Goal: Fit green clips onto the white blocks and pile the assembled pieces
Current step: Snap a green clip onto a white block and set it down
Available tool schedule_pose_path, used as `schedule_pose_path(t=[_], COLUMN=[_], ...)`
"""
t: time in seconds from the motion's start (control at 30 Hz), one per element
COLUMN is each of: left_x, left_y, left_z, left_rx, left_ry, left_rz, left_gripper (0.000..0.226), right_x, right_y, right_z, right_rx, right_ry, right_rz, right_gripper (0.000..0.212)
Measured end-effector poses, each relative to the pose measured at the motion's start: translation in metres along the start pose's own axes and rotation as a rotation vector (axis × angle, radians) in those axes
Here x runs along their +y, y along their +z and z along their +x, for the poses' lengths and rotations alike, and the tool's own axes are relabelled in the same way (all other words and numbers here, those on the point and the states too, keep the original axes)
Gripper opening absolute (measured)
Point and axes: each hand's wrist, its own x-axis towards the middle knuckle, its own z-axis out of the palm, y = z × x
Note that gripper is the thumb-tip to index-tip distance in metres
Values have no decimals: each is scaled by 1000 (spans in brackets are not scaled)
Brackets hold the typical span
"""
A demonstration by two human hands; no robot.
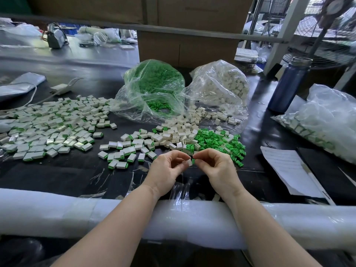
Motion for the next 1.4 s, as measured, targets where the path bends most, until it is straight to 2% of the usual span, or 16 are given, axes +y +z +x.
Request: schedule_pose_path(t=[0.63, 0.8, 1.1, 1.3, 1.4], left_x=[7, 7, 5, 6, 4], left_y=[0, 1, 2, 3, 5], left_z=[-4, -5, -5, -5, -4], left_rx=[-10, -33, -67, -42, -57], left_ry=[-18, -9, 3, 38, 89], left_rz=[-11, 58, 128, 80, 181], left_gripper=[18, 13, 22, 12, 24], right_x=[-2, -2, -3, -3, -2], right_y=[1, 0, -2, -1, -1], right_z=[-1, -1, -2, 0, 1], right_rx=[-51, -71, -114, -33, -13], right_ry=[119, 140, 149, 152, 176], right_rz=[91, 93, 57, 133, 180], right_gripper=[19, 23, 19, 16, 13])
